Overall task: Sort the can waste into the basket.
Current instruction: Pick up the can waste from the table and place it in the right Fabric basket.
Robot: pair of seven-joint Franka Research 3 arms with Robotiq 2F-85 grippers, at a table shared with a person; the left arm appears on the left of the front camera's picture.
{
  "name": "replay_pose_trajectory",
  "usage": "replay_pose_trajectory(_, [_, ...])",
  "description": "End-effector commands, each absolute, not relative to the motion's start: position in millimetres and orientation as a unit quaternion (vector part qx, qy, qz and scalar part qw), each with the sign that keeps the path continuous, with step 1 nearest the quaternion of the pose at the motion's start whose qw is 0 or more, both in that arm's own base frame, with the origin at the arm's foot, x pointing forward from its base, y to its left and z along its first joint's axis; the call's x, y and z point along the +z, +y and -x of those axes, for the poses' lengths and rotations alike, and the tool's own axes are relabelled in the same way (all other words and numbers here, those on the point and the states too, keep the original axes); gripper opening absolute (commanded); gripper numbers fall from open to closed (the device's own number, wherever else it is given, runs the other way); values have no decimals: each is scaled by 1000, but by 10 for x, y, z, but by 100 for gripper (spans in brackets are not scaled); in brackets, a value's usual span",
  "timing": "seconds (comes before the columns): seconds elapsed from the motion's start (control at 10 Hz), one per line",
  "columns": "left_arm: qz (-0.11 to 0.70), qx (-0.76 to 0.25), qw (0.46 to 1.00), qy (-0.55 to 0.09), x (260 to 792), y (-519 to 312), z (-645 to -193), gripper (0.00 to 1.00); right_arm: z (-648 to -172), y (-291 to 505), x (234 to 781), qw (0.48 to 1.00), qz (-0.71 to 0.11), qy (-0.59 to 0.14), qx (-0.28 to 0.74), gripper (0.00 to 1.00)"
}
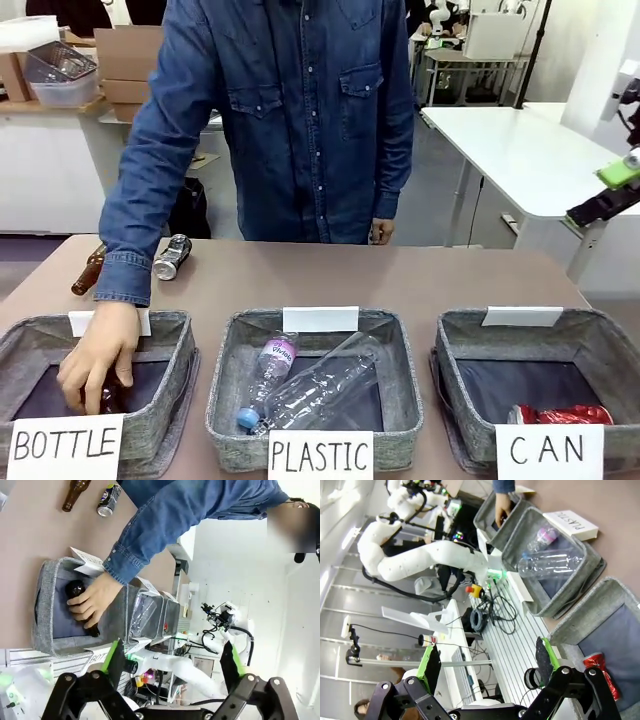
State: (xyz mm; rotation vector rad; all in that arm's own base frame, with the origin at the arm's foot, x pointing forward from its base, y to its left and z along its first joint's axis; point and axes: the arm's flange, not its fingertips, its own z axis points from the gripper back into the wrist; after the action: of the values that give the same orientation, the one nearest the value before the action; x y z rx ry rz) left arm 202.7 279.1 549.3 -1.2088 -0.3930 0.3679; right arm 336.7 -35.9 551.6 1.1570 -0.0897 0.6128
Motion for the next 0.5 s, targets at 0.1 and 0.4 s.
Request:
replay_pose_trajectory(0.1, [548,159,803,-173,5423,2560,-2214,100,-3356,-382,5524,790,-536,-43,294,100])
replay_pose_trajectory(0.4, [506,154,831,-174,5424,2231,-2475,100,-3356,-382,5524,790,-536,-43,294,100])
